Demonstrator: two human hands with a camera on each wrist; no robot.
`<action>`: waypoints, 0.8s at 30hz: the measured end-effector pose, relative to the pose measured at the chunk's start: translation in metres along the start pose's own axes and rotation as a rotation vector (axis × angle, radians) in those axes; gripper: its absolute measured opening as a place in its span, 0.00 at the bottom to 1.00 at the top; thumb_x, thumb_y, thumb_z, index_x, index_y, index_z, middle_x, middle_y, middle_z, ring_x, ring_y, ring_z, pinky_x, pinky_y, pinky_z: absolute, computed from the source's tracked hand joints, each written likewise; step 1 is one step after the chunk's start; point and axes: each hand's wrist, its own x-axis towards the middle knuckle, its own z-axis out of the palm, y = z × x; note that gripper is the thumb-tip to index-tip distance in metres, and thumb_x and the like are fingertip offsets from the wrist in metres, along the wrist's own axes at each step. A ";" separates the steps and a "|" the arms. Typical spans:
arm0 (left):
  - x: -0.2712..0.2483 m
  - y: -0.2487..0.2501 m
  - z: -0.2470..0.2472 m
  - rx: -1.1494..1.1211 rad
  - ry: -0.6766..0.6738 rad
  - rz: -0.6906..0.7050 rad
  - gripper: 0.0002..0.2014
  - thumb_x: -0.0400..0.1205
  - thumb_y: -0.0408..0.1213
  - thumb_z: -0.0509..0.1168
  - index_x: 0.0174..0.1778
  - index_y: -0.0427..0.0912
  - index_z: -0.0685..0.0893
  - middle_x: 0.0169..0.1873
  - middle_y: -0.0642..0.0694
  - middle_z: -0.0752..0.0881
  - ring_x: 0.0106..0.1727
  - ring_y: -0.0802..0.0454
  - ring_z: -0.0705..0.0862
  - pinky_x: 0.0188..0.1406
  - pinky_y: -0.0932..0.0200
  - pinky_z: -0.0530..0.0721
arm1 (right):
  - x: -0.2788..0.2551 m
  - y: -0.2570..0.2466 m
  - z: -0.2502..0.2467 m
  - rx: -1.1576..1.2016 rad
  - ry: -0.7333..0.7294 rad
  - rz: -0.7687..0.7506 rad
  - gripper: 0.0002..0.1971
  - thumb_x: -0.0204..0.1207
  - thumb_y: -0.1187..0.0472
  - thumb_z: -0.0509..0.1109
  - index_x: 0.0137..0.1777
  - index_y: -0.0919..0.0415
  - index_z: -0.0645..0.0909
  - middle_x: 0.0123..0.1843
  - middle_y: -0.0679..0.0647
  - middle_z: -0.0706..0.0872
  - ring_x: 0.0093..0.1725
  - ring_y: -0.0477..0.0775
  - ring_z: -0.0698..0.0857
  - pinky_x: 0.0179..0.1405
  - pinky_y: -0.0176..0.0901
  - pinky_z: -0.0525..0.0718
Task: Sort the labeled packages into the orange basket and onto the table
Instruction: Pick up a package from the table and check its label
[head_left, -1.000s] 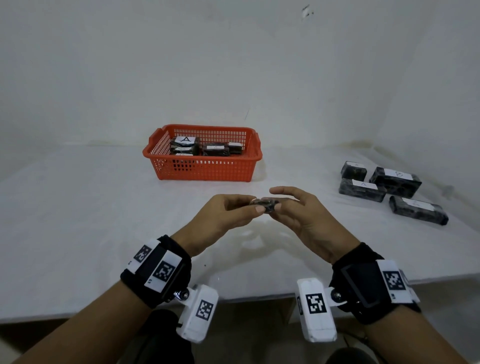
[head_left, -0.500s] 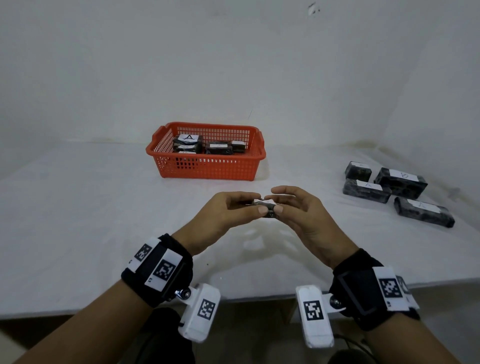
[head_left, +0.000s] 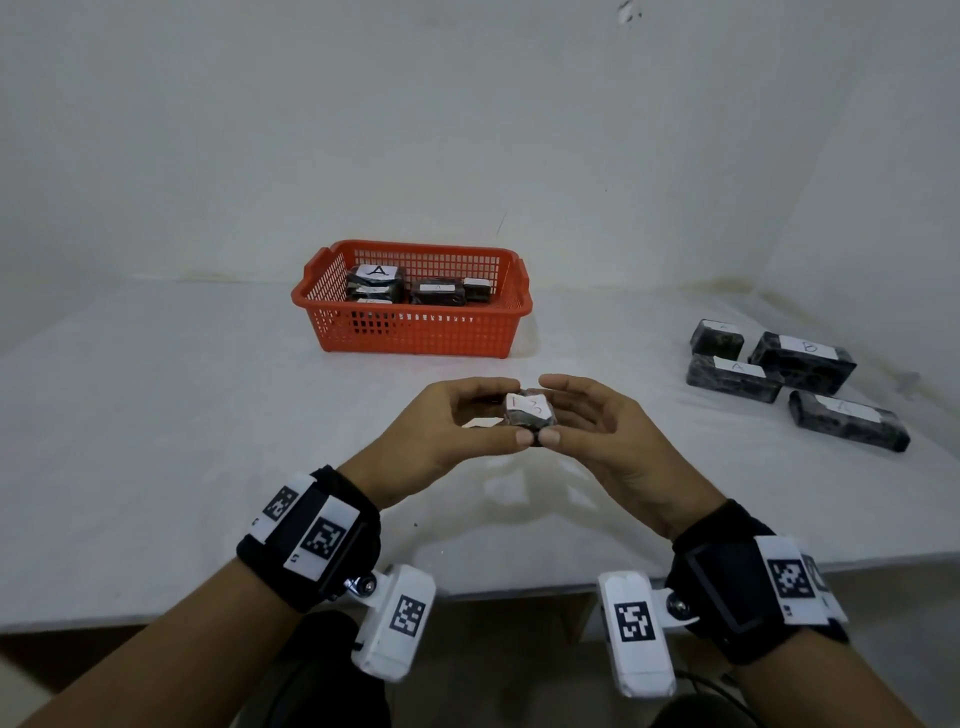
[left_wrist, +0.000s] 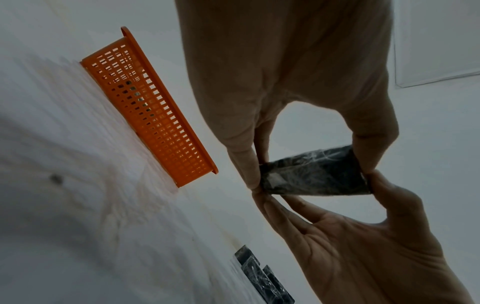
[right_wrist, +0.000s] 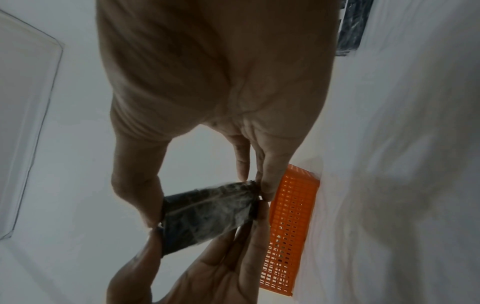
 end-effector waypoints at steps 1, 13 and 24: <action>0.000 0.000 0.000 -0.004 -0.018 -0.009 0.37 0.72 0.46 0.81 0.78 0.42 0.80 0.65 0.51 0.91 0.69 0.58 0.87 0.73 0.55 0.82 | 0.000 0.000 0.000 -0.006 0.009 -0.003 0.39 0.58 0.54 0.87 0.72 0.58 0.81 0.68 0.60 0.89 0.71 0.57 0.88 0.77 0.58 0.81; 0.001 -0.001 -0.001 -0.066 -0.153 -0.013 0.45 0.72 0.17 0.80 0.84 0.46 0.72 0.76 0.48 0.82 0.74 0.48 0.86 0.72 0.49 0.86 | 0.004 -0.009 0.010 0.047 0.077 0.174 0.15 0.81 0.69 0.74 0.67 0.71 0.84 0.54 0.68 0.94 0.51 0.68 0.94 0.48 0.52 0.93; 0.010 -0.014 0.008 0.043 0.287 0.139 0.11 0.82 0.25 0.73 0.58 0.38 0.93 0.51 0.46 0.95 0.55 0.45 0.93 0.60 0.46 0.92 | 0.000 -0.007 0.019 -0.095 0.116 0.097 0.12 0.79 0.60 0.78 0.59 0.66 0.88 0.54 0.62 0.94 0.55 0.65 0.94 0.56 0.56 0.93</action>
